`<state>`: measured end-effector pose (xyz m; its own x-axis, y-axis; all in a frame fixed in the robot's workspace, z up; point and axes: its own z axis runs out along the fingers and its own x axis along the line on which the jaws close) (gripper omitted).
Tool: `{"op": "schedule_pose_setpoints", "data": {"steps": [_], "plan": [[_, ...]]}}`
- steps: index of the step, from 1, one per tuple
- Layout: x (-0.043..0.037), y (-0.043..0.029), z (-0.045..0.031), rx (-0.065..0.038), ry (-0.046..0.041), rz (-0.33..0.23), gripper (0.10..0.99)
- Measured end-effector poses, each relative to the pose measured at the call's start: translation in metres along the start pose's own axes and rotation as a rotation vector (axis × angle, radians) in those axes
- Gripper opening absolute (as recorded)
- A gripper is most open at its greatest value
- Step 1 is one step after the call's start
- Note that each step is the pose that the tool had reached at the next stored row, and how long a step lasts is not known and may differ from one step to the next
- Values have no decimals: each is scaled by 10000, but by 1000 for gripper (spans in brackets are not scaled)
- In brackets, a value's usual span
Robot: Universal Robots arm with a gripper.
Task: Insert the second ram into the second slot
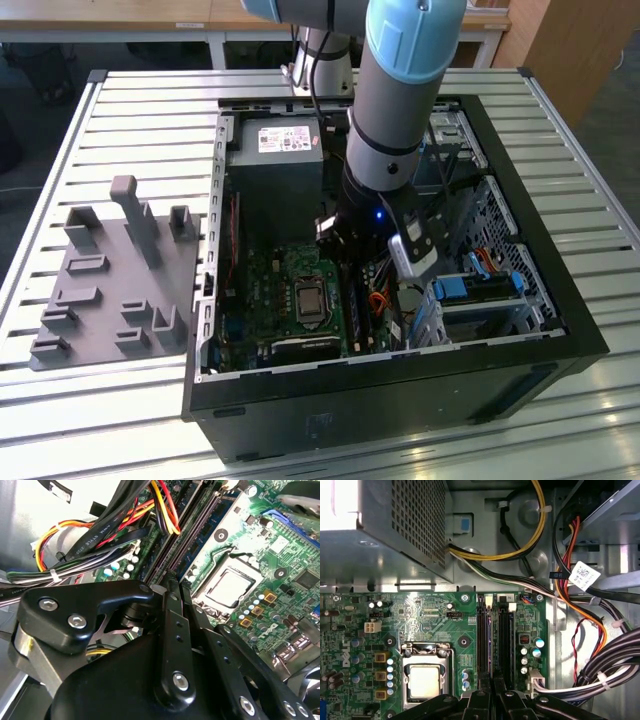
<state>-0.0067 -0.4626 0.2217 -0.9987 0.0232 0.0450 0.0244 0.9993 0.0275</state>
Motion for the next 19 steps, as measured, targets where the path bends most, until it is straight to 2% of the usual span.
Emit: {"op": "schedule_pose_setpoints", "data": {"steps": [14, 19], "plan": [[0, 0, 0, -9, 1, -34, 137], [0, 0, -3, -46, 3, -40, 137]]}}
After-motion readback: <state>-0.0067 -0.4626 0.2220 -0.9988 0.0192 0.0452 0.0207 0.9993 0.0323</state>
